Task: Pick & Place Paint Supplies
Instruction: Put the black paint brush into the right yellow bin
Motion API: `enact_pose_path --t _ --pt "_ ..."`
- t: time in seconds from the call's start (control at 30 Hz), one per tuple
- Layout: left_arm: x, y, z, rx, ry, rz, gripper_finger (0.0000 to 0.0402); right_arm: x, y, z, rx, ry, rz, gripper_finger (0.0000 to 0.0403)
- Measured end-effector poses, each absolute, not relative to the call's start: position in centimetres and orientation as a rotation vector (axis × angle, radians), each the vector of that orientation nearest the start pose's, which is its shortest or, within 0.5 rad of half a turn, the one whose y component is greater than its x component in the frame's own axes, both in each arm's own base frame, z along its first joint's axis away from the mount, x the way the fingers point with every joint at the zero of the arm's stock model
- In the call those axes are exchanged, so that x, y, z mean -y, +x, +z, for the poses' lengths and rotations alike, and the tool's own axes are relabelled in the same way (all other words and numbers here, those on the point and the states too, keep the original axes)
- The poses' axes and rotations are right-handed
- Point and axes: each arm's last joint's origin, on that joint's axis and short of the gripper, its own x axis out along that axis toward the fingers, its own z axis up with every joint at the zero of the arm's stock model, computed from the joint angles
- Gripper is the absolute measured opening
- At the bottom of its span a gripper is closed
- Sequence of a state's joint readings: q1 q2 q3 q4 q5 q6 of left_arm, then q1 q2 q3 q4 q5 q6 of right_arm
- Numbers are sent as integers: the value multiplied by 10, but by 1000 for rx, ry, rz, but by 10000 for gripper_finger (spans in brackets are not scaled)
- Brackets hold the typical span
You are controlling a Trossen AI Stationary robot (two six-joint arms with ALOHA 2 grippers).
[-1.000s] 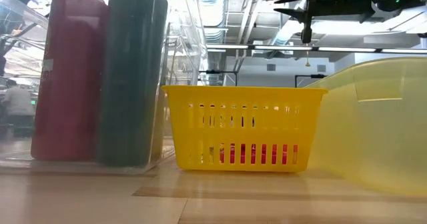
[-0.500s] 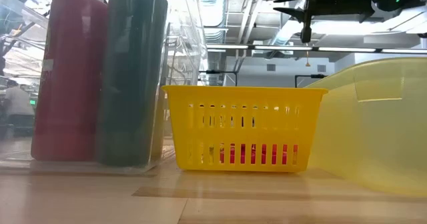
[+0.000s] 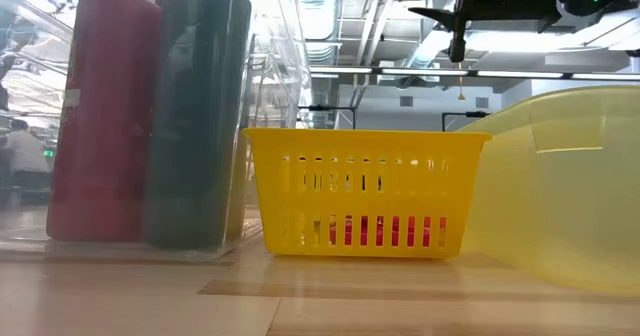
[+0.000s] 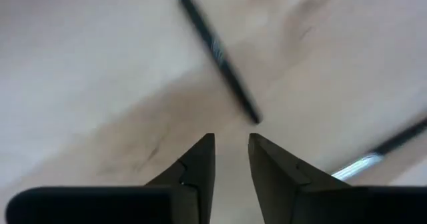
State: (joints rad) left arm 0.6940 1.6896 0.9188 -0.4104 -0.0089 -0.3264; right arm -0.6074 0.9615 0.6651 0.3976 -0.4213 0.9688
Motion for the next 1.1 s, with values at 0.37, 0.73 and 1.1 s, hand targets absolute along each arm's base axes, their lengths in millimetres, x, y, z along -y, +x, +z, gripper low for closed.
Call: enact_pose_path --t 0.37,0.73,1.1 --pt "-218 230 196 -660 -691 975 106 114 183 315 171 909 -134 62" --pt "-255 268 153 -780 -747 1052 148 115 182 315 175 913 -141 62" --pt "-266 277 130 -873 -755 1090 110 111 184 315 165 917 -121 62"
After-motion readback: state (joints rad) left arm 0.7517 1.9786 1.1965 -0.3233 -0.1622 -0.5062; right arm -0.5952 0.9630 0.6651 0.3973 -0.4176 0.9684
